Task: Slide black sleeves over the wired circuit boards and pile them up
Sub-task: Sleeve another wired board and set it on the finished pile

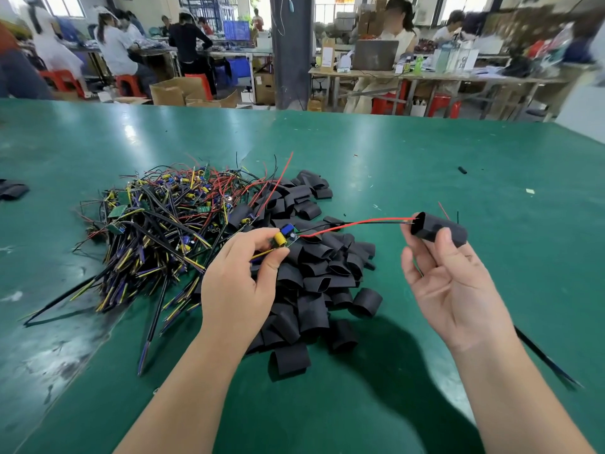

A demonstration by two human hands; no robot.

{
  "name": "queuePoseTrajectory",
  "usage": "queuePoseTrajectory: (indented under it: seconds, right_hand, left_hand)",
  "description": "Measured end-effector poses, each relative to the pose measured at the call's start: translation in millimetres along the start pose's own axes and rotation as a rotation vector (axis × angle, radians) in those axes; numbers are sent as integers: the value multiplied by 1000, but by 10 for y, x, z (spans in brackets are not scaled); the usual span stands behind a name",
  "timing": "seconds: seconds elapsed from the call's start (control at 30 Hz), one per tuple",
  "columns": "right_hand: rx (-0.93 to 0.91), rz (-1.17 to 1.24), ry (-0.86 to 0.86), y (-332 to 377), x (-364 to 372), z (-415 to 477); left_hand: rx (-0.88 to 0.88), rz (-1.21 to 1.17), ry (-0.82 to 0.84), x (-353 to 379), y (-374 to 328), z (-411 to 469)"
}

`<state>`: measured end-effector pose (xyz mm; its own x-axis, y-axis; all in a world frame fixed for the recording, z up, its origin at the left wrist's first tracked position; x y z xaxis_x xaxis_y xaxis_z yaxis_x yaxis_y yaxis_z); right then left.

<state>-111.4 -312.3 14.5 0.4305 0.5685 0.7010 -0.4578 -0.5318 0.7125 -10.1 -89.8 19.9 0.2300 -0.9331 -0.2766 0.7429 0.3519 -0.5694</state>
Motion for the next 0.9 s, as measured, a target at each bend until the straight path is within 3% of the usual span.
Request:
queuePoseTrajectory:
  seconds: [0.27,0.63,0.9]
  right_hand:
    - [8,-11,80,-41,106,-63]
    - [81,-211,207,-362,288,-215]
    - [133,-235,296,-367,303,-242]
  left_hand:
    - [-20,-52,76,48,-25,-16]
    - [-307,-492,346,219,-212,-157]
    - [-352,-591,422,209,-241,-130]
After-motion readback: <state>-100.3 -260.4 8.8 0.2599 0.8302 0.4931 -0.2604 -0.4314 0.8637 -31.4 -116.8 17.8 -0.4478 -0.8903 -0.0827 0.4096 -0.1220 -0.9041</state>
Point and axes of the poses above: each hand's wrist, its own z-axis towards the middle knuckle, its own x-axis out of the palm, y = z × x, the point moved 4 cm from there along z, towards the middle knuckle, and after that the axes turned 6 degrees about -y, right-handed, at the moved point
